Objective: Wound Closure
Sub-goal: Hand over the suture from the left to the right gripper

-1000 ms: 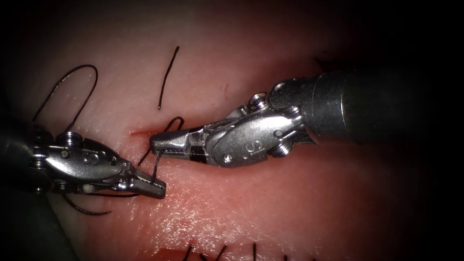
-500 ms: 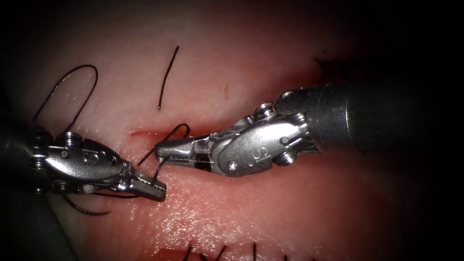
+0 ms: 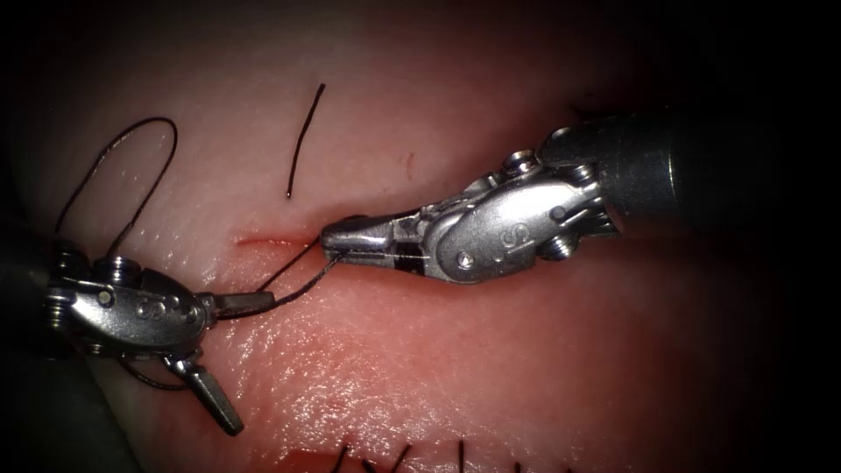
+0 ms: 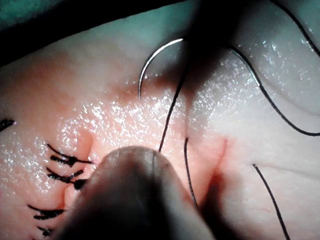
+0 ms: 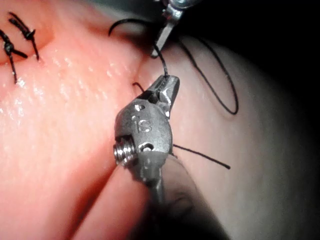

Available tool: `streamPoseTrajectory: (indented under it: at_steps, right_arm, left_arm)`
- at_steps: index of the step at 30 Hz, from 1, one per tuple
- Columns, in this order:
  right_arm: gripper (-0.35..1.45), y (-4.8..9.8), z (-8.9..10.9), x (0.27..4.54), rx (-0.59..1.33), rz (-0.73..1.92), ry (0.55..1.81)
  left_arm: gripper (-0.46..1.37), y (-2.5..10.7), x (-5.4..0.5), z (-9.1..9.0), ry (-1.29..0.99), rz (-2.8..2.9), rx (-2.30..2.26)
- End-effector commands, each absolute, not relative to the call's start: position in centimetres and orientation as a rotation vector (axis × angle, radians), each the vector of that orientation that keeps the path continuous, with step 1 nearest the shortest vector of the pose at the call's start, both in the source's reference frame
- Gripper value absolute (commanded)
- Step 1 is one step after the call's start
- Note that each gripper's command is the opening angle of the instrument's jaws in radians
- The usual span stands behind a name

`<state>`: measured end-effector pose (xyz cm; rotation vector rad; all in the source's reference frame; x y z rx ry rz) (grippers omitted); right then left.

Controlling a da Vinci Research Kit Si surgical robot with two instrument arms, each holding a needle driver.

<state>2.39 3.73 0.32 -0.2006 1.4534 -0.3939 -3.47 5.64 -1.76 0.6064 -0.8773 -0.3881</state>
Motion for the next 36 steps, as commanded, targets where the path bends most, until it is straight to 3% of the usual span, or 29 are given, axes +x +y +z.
streamPoseTrajectory:
  at_steps: [1,13,30,34,36]
  right_arm:
    - [-0.35,3.74,0.32,2.37,-0.199,-0.397,1.456]
    - [-0.35,3.73,0.31,2.33,-0.196,-0.399,1.459]
    - [-0.35,3.75,0.30,2.33,-0.195,-0.397,1.460]
    - [-0.35,3.76,0.30,2.33,-0.195,-0.397,1.460]
    - [-0.35,3.76,0.30,2.33,-0.195,-0.396,1.460]
  left_arm:
    - [1.19,5.66,-3.42,-1.74,-0.867,-0.385,0.590]
    - [1.14,5.77,-2.95,-1.50,-0.773,-0.366,0.474]
    - [1.04,5.72,-2.92,-1.21,-0.740,-0.337,0.421]
    - [0.94,5.69,-2.89,-1.20,-0.734,-0.328,0.423]
    - [0.78,5.68,-2.84,-1.21,-0.733,-0.321,0.425]
